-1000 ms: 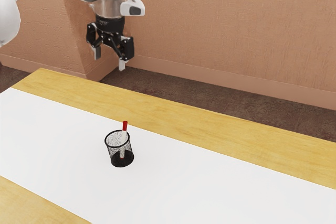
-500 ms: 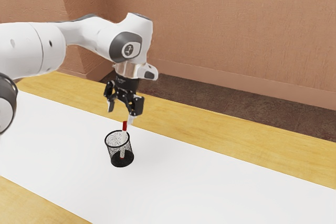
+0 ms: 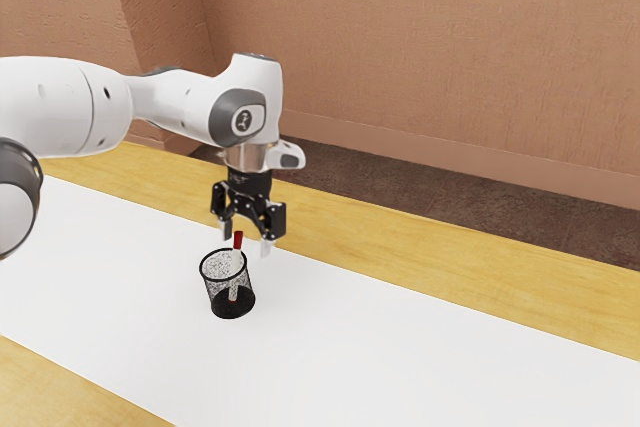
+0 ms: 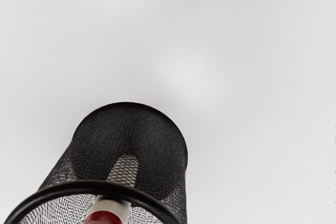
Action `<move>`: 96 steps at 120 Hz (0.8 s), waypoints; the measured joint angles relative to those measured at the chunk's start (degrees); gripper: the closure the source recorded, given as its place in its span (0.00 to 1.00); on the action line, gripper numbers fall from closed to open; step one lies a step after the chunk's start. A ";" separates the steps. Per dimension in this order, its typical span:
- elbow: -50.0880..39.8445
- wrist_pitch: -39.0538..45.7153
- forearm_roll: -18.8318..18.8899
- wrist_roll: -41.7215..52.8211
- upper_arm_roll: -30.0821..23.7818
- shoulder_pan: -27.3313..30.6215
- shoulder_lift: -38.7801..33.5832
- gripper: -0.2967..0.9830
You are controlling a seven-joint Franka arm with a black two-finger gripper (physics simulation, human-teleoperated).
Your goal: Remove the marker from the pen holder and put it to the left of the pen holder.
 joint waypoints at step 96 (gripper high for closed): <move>-3.52 4.25 4.18 0.56 0.87 -0.62 -2.16 0.49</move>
